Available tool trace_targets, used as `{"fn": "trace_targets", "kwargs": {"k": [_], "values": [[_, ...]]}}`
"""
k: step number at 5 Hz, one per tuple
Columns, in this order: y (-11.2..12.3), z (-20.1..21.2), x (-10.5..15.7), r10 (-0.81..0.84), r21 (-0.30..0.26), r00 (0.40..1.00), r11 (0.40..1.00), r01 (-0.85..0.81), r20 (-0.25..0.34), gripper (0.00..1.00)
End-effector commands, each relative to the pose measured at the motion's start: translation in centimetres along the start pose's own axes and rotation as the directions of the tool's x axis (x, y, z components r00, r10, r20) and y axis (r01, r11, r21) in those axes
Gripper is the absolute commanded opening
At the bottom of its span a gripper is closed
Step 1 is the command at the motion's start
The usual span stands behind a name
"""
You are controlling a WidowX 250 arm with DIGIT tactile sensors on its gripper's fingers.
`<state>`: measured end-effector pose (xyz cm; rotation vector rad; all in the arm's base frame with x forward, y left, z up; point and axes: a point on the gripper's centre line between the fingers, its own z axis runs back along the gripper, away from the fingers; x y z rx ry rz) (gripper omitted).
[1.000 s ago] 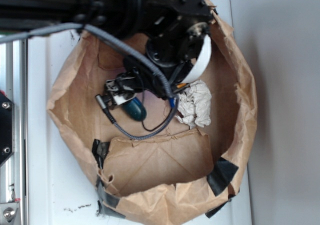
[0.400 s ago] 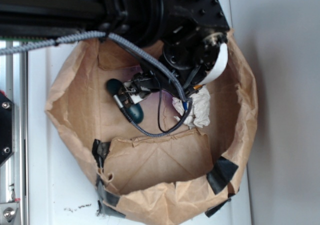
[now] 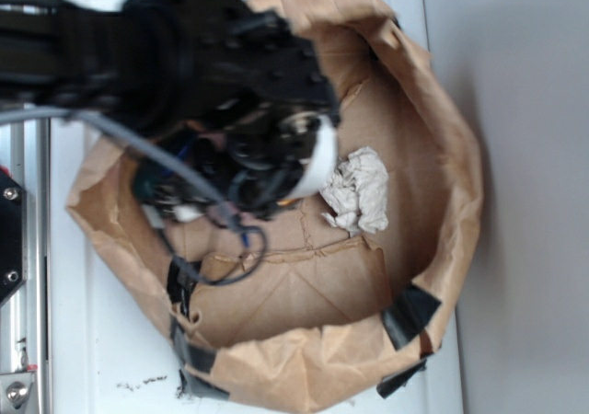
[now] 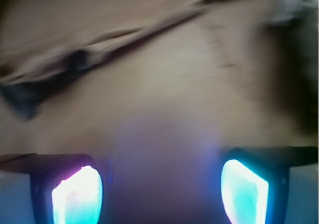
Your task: Grab the plastic pickle.
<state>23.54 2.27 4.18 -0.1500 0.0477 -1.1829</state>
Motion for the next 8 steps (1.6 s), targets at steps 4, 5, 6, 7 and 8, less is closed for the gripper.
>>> {"fn": "trace_targets", "kwargs": {"k": [4,5,6,7,8], "values": [[-0.5,6.2,0.4,-0.088,0.268,0.989,0.962,0.053,0.118,1.00],[-1.2,1.8,-0.5,-0.176,0.340,0.976,0.932,0.124,0.128,1.00],[-0.1,-0.4,-0.3,-0.213,0.358,0.968,0.921,0.154,0.132,1.00],[1.3,-2.8,-0.4,-0.228,0.326,0.964,0.930,0.173,0.140,1.00],[3.1,-2.8,-0.4,-0.199,0.302,0.968,0.942,0.146,0.152,1.00]]}}
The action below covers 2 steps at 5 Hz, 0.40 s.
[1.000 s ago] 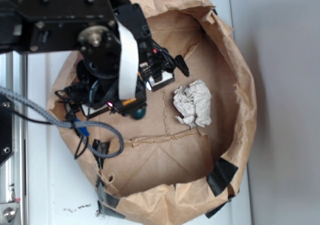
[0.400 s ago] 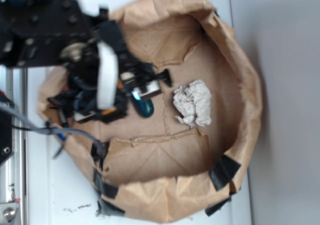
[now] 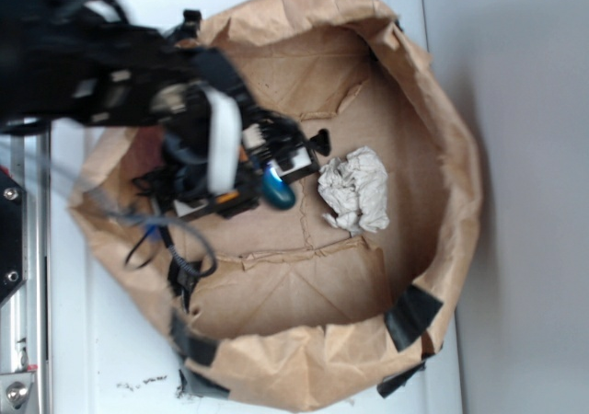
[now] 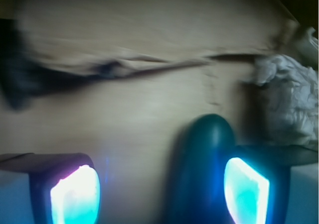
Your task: Grab the plastic pickle.
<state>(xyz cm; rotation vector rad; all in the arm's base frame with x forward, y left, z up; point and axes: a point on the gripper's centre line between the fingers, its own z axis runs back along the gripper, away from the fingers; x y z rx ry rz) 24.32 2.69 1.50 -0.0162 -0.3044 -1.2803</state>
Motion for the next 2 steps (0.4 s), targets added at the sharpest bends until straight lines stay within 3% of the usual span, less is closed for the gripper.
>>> {"fn": "trace_targets", "kwargs": {"k": [1,2], "values": [[3.02,-1.81,-0.73,-0.028,-0.009,0.999,1.000,0.028,-0.034,1.00],[3.12,-2.47,-0.90,-0.006,0.010,0.996,1.000,0.007,-0.087,0.00]]}}
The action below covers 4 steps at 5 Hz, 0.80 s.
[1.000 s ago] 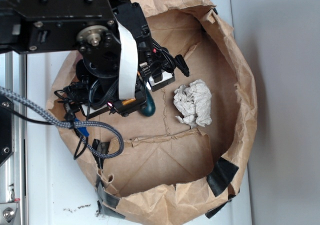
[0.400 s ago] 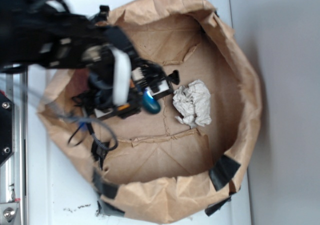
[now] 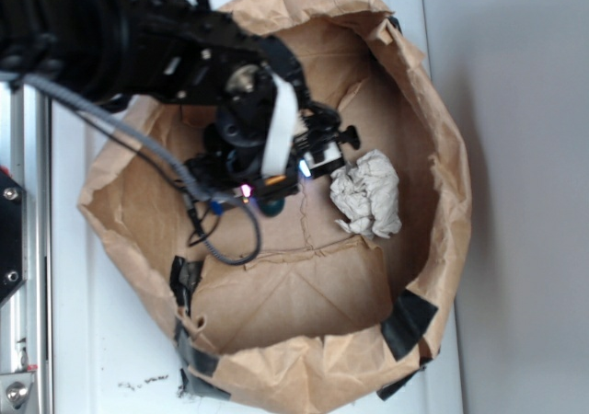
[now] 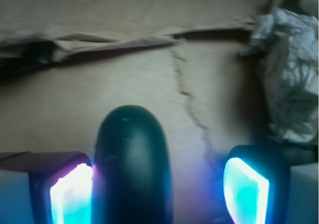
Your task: Grab the plastic pickle.
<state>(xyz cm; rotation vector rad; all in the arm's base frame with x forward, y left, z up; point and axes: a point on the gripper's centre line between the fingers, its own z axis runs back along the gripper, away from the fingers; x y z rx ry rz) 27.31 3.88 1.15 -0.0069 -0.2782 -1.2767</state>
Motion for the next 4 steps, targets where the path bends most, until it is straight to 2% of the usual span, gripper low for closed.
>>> {"fn": "trace_targets", "kwargs": {"k": [1,2,3,4], "values": [[-0.3,-1.3,-0.4,-0.011,0.021,0.999,1.000,0.012,-0.042,0.00],[-0.5,-0.4,-0.1,-0.034,0.051,0.999,0.998,0.036,-0.034,0.00],[0.3,2.5,0.5,0.042,0.093,0.999,0.995,-0.042,0.006,0.00],[2.2,6.1,1.8,0.243,0.105,0.970,0.965,-0.241,-0.007,0.00]]}}
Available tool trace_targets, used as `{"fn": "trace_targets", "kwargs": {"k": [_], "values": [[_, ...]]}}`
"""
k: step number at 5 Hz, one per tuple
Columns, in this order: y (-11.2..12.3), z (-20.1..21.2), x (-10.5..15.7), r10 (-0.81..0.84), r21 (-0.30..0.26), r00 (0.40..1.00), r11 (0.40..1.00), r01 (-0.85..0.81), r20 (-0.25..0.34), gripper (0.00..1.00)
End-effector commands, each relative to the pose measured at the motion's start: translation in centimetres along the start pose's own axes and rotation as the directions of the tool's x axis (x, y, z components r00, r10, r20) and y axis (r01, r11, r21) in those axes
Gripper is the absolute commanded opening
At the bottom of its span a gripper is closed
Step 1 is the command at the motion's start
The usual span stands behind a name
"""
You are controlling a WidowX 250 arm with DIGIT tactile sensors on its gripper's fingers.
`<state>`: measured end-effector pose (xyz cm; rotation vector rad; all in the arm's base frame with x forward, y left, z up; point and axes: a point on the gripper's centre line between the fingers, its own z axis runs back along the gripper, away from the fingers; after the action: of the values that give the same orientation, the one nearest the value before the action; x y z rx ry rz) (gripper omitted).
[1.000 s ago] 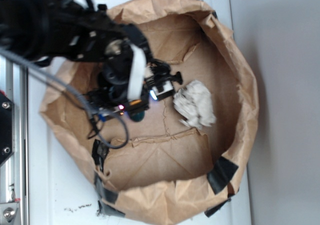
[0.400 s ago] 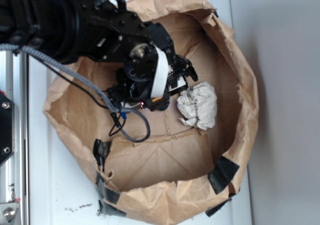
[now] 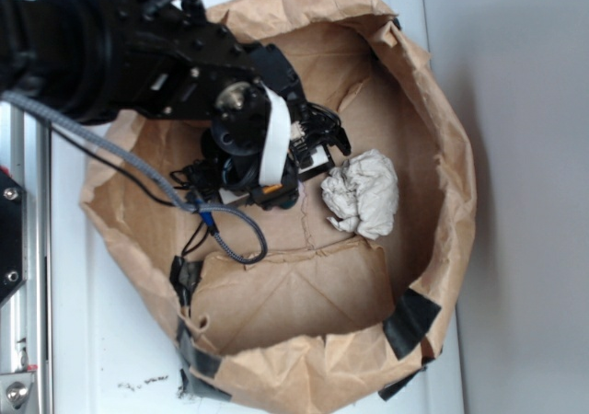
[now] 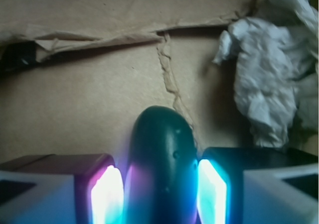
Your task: Grab the plastic pickle.
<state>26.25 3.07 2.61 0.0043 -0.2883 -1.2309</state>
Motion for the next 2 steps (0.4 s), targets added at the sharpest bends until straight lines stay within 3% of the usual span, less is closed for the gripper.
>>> {"fn": "trace_targets", "kwargs": {"k": [1,2], "values": [[3.7,8.5,2.8,0.322,0.074,0.946,0.945,-0.320,-0.023,0.00],[3.2,10.4,4.3,0.416,0.098,0.907,0.907,-0.409,-0.064,0.00]]}}
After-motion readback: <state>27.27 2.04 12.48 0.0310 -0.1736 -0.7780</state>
